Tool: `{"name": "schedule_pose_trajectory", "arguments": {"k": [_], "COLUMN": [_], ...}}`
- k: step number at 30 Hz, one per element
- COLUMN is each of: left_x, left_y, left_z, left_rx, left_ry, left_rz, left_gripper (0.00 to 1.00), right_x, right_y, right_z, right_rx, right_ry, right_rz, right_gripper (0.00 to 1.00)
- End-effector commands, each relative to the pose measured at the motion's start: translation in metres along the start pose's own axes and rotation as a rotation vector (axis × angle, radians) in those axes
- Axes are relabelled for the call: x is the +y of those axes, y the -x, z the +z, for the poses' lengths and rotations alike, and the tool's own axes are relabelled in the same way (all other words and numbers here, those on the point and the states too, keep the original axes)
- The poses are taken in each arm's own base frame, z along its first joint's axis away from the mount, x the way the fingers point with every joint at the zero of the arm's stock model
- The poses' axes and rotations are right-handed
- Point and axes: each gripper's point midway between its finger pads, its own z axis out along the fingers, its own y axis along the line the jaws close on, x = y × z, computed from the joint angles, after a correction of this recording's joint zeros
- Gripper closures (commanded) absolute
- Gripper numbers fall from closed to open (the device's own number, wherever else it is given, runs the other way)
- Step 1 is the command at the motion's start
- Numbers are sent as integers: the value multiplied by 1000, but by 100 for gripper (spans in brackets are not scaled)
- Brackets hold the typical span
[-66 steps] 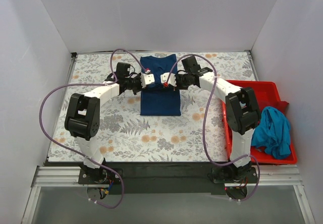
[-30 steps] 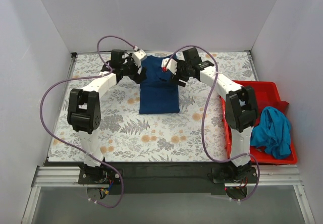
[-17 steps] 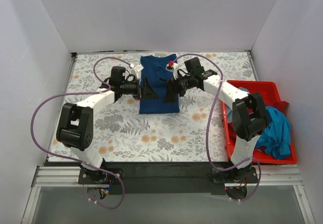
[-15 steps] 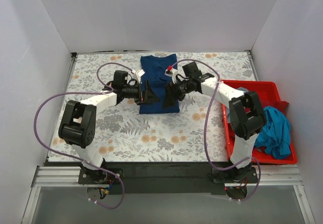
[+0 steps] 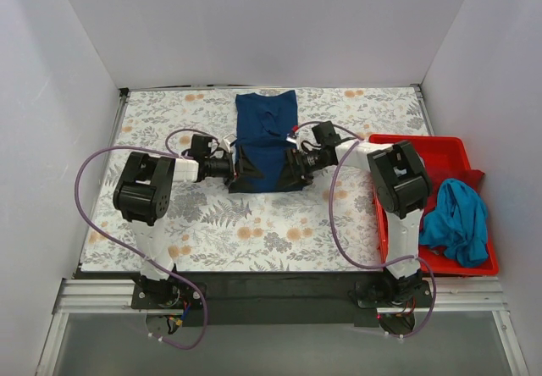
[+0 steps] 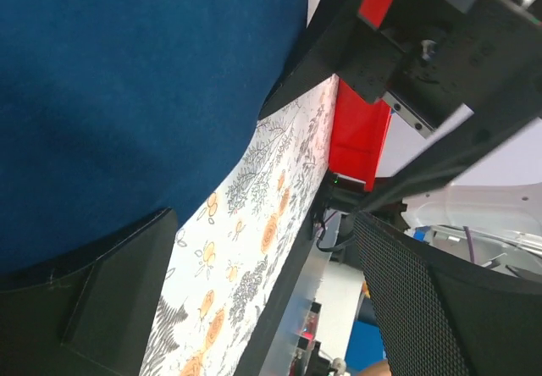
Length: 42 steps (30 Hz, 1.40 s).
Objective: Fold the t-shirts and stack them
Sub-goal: Fold the tshirt
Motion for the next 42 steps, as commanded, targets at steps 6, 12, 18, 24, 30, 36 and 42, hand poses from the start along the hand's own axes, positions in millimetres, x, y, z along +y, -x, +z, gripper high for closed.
{"name": "schedule_pose_trajectory", "arguments": {"k": [6, 12, 18, 24, 30, 36, 42], "left_x": [33, -10, -67, -52, -34, -3, 22], "left_y": [-12, -13, 2, 25, 32, 11, 4], "left_z": [-23, -54, -95, -112, -99, -69, -54], "left_rx": [-37, -85, -140, -135, -37, 155, 230], "left_ry": [44, -18, 25, 187, 172, 160, 145], "left_rz": [-73, 125, 588, 1208, 1572, 1795, 1799], "left_gripper": [14, 10, 6, 26, 59, 66, 67], "right_x": [-50, -4, 29, 17, 25, 16, -7], "right_y": [-46, -38, 6, 30, 45, 26, 17], "right_z": [-13, -42, -99, -108, -76, -33, -21], "right_rx": [21, -30, -84, -12, 52, 181, 227], "right_ry": [-69, -25, -244, -451, -439, -438, -458], "right_rz": [168, -5, -537, -902, -1071, -1210, -1277], "right_gripper": [2, 2, 2, 6, 30, 45, 50]}}
